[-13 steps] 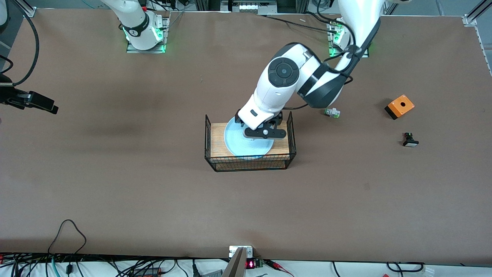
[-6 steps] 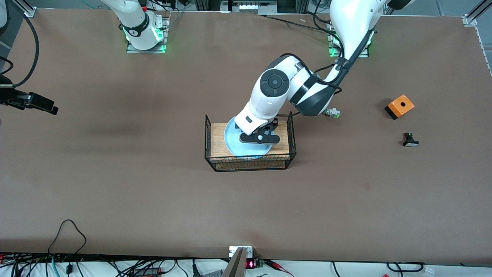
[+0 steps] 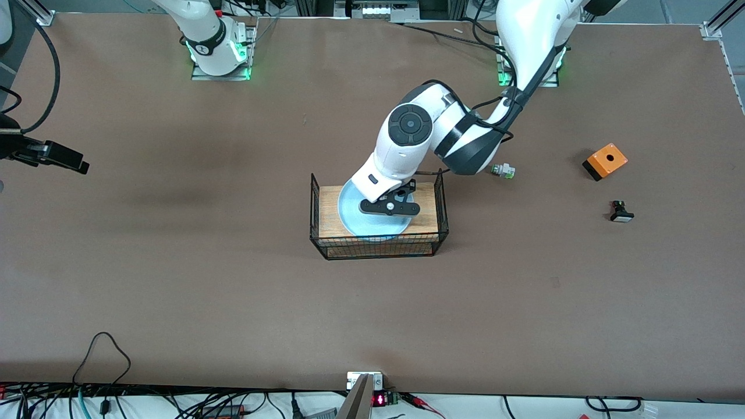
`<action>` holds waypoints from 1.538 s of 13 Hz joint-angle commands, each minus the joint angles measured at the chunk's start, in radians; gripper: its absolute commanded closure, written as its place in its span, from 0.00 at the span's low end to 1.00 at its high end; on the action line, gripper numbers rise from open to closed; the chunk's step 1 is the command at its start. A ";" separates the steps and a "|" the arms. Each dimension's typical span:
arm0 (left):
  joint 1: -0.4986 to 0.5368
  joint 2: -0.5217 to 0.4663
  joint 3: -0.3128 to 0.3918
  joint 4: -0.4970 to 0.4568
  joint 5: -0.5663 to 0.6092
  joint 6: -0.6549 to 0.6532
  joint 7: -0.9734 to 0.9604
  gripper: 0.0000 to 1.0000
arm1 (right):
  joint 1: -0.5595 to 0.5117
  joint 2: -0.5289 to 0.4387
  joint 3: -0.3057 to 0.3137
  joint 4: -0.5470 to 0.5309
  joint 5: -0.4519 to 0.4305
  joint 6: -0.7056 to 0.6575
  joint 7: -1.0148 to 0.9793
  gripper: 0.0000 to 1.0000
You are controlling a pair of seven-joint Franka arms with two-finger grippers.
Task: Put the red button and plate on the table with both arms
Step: 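Lift the button with the left gripper while the right gripper starts moving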
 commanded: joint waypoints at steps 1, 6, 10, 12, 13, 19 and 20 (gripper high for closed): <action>0.010 -0.104 0.006 0.034 0.009 -0.154 0.002 0.84 | -0.002 0.009 0.002 0.009 0.032 -0.010 0.006 0.00; 0.122 -0.202 0.007 0.128 0.024 -0.507 0.009 0.84 | 0.015 0.000 0.002 -0.002 0.086 -0.010 0.109 0.00; 0.318 -0.228 0.000 0.109 0.021 -0.580 0.231 0.82 | 0.105 -0.004 0.007 -0.002 0.088 -0.018 0.436 0.00; 0.398 -0.230 0.001 0.082 0.021 -0.580 0.375 0.82 | 0.168 -0.004 0.010 -0.017 0.088 -0.018 0.582 0.00; 0.452 -0.230 0.003 0.057 0.023 -0.568 0.459 0.82 | 0.190 -0.007 0.019 -0.032 0.088 -0.016 0.674 0.00; 0.679 -0.227 0.006 -0.162 0.060 -0.316 0.790 0.82 | 0.190 0.015 0.181 -0.077 0.088 0.106 1.128 0.00; 0.705 -0.224 0.007 -0.205 0.061 -0.269 0.802 0.82 | 0.190 0.016 0.197 -0.086 0.088 0.149 1.162 0.00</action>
